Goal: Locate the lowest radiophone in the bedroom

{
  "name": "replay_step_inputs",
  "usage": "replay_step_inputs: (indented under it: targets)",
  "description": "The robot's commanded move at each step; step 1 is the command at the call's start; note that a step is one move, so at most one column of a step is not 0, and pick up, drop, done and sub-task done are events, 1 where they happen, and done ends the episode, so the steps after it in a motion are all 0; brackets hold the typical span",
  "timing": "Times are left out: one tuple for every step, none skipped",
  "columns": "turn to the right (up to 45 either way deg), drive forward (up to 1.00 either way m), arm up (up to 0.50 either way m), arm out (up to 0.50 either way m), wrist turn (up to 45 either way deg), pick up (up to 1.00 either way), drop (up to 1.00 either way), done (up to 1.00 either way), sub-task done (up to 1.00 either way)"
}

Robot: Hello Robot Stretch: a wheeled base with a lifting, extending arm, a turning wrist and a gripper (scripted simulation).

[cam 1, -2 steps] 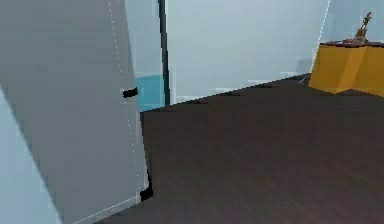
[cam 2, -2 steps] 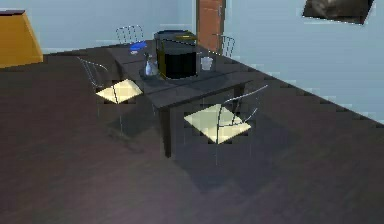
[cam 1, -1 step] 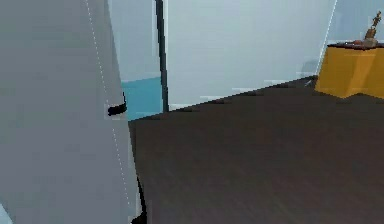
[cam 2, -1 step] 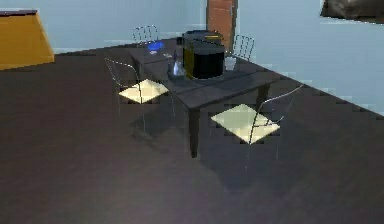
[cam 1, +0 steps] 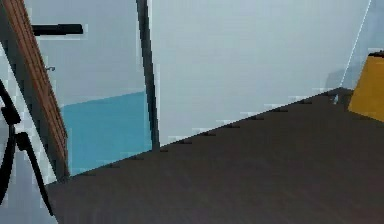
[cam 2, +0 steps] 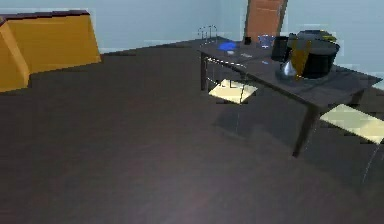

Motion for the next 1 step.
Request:
replay_step_inputs:
  targets:
    - [6.0, 0.0, 0.0, 0.0, 0.0, 0.0, 0.0, 0.0, 0.0]
